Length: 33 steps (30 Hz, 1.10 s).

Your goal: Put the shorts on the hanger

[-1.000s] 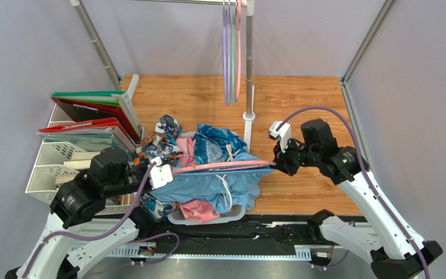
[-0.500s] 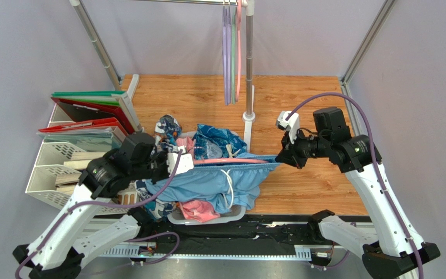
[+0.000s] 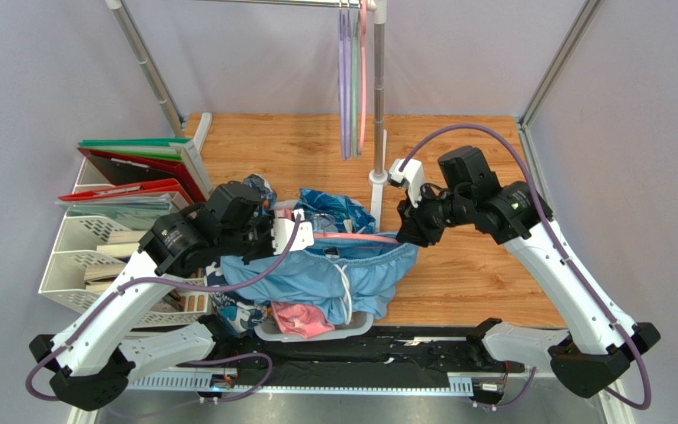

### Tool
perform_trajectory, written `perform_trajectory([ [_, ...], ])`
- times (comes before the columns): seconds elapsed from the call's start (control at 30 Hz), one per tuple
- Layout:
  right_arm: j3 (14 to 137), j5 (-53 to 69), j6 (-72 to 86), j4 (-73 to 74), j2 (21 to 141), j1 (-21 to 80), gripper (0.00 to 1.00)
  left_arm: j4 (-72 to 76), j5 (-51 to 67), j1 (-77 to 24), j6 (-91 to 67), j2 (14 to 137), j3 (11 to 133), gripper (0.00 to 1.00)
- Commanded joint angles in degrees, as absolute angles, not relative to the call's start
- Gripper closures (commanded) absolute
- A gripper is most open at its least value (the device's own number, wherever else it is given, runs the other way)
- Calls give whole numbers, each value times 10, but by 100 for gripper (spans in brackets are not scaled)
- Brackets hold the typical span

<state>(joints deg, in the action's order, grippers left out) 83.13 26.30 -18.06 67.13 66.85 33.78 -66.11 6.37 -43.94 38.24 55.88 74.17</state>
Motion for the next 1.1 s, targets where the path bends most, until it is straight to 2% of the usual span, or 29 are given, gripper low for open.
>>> perform_trajectory([
  [0.0,898,249,-174,654,679,341,45,-658,73,-442,354,544,773,100],
  [0.07,903,263,-180,639,673,342,34,-662,83,-439,344,539,773,100],
  [0.13,911,287,-184,619,676,345,30,-661,106,-433,338,536,776,100],
  [0.47,889,294,-173,469,717,500,28,-651,156,-428,326,545,806,100],
  [0.6,896,287,-182,447,750,522,32,-643,177,-419,314,537,803,100],
  [0.73,904,293,-193,448,770,533,50,-633,199,-398,294,526,801,100],
  [0.8,904,294,-193,448,774,536,52,-628,208,-390,287,521,797,100],
  [0.87,903,298,-192,449,775,535,62,-625,226,-381,280,511,792,100],
  [0.9,902,298,-192,449,776,537,71,-621,233,-377,278,506,788,100],
  [0.93,902,295,-192,448,775,537,91,-618,242,-371,276,497,786,100],
  [0.97,902,292,-193,448,774,537,100,-616,253,-370,276,490,779,100],
  [1.0,903,288,-194,448,774,537,100,-610,255,-370,274,485,775,100],
  [1.07,906,274,-196,447,769,538,100,-612,251,-368,272,478,774,93],
])
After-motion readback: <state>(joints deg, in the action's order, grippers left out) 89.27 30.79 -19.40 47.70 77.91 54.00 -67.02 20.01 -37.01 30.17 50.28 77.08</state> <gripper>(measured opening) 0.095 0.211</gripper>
